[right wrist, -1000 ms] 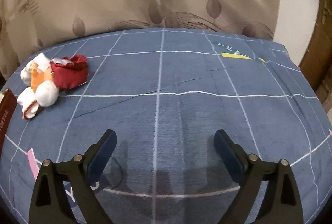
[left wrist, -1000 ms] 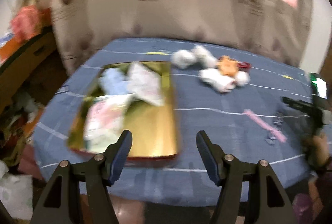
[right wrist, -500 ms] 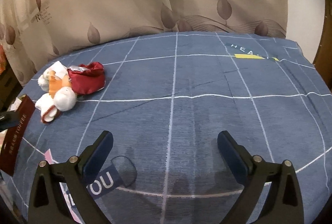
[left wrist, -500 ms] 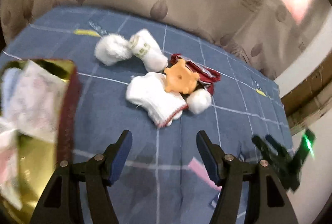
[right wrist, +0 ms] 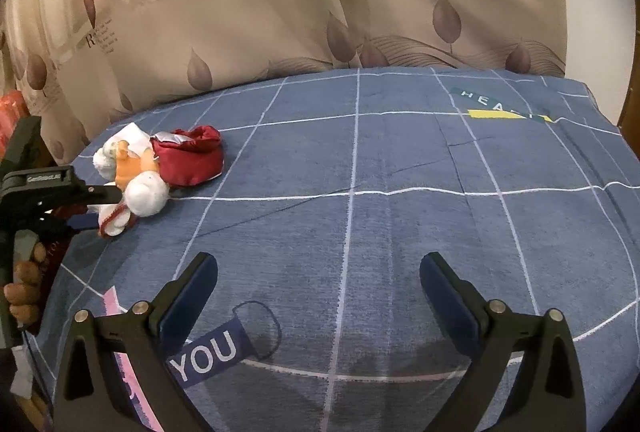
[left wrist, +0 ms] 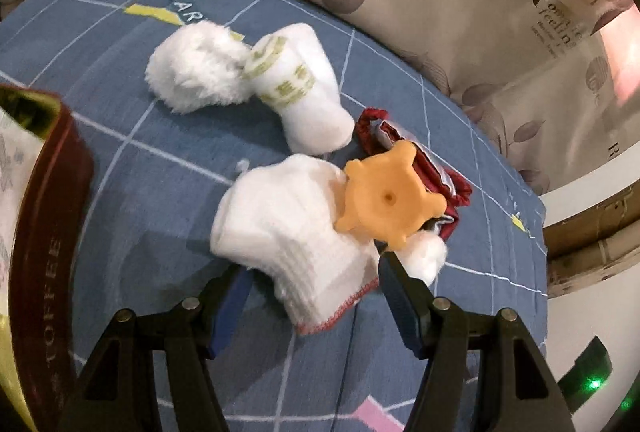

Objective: Organize soft objects
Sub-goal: 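Grasp the white sock with the left tool, then lift the white sock with the left tool while the right tool grasps the white pompom ball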

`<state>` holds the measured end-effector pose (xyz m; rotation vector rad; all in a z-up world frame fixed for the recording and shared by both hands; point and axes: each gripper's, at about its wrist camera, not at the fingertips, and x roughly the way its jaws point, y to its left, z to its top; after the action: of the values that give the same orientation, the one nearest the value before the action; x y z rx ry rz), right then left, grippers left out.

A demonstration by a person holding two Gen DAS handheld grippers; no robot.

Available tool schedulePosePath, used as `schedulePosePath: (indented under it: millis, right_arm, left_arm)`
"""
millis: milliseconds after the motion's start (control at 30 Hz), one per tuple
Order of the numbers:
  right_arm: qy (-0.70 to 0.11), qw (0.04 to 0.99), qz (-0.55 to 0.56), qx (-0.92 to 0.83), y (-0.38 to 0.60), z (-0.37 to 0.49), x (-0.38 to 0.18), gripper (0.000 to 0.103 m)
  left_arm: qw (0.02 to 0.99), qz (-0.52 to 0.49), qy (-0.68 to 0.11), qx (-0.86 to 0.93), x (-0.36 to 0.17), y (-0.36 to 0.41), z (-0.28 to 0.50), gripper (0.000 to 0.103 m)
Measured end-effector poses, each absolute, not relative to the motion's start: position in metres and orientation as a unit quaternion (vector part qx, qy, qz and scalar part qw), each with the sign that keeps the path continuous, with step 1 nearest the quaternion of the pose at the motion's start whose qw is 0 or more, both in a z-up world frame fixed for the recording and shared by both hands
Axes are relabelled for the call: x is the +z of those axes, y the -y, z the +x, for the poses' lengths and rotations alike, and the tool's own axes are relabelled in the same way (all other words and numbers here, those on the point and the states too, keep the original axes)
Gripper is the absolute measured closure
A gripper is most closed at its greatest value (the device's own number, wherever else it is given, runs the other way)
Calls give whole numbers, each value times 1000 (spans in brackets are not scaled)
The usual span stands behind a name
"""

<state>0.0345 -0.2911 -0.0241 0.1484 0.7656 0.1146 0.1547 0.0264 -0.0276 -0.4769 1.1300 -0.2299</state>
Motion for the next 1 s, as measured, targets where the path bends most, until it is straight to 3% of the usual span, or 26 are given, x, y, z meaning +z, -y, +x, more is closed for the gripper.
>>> schedulePosePath:
  millis: [100,133,167,233,1000]
  right_arm:
    - [-372,924,74,56,292,35,-24,1]
    - [-371,924,74,56,292,35,-24,1]
    - [-371,924,75,56,293,35,-24,1]
    - [-371,924,77,54,293,34,-24,1]
    - [-376,921,57,87,286,35,-24,1]
  left_arm:
    - [823,-207,-520,-99,-28,-21,156,38]
    - [828,-195,-517,-98,-28,-18,156,45]
    - [831,-186,-515,-96,-29,-17,156,77]
    - [837,-172,-510,-95,-30,-13,154,83]
    - [883,-166,-417,-138,33,-55,-58,84]
